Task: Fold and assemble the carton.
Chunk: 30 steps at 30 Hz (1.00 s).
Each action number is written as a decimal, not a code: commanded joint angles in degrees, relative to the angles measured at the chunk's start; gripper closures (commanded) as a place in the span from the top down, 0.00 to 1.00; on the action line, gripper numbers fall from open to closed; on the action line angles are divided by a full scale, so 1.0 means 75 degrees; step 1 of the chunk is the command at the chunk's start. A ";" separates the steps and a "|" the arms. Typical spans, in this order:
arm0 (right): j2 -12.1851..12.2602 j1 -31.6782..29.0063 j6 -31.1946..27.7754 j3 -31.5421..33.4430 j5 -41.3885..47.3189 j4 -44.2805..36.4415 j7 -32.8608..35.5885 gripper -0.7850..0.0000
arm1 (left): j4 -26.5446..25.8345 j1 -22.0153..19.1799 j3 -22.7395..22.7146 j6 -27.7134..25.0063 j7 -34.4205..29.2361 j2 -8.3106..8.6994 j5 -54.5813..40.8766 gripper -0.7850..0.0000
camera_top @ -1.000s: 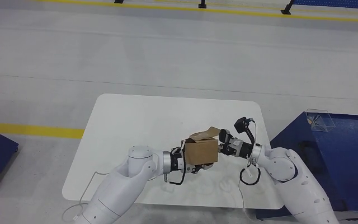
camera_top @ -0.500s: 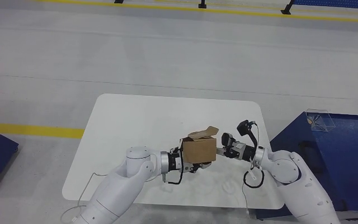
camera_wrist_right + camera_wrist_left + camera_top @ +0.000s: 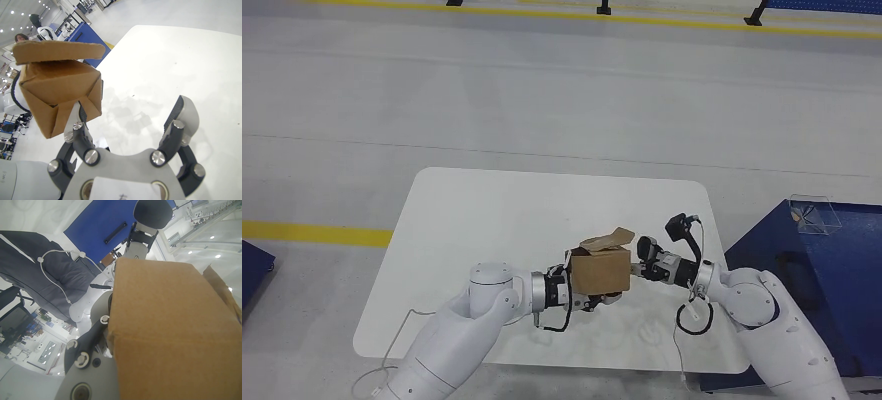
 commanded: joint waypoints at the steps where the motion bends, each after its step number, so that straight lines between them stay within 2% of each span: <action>1: -0.0005 -0.0013 0.0018 -0.0045 0.0030 -0.0045 0.0046 1.00 | -0.0019 0.0005 0.0005 0.0011 -0.0006 0.0002 0.0008 0.00; 6: -0.0037 0.0093 0.0066 -0.0160 -0.0033 -0.0066 -0.0034 1.00 | -0.0041 0.0004 0.0051 0.0006 -0.0002 -0.0006 0.0025 0.00; 14: 0.0038 -0.0075 -0.0157 0.0475 0.0349 0.0230 -0.0533 1.00 | -0.0018 -0.0050 0.0070 -0.0147 -0.0095 -0.0012 0.0098 0.00; 20: 0.0047 -0.0538 -0.0272 0.1141 0.0666 0.0288 -0.1946 1.00 | -0.0021 -0.0055 0.0082 -0.0165 -0.0129 -0.0011 0.0126 0.00; 27: 0.0043 -0.0588 -0.0315 0.1156 0.0758 0.0240 -0.1993 1.00 | -0.0021 -0.0055 0.0082 -0.0165 -0.0129 -0.0011 0.0126 0.00; 28: 0.0043 -0.0588 -0.0315 0.1156 0.0758 0.0240 -0.1993 1.00 | -0.0063 -0.0041 0.0063 -0.0135 -0.0027 -0.0009 0.0126 0.00; 30: 0.0043 -0.0588 -0.0315 0.1156 0.0758 0.0240 -0.1993 1.00 | -0.0438 -0.0045 -0.0158 0.0396 0.0847 -0.0005 -0.0090 0.00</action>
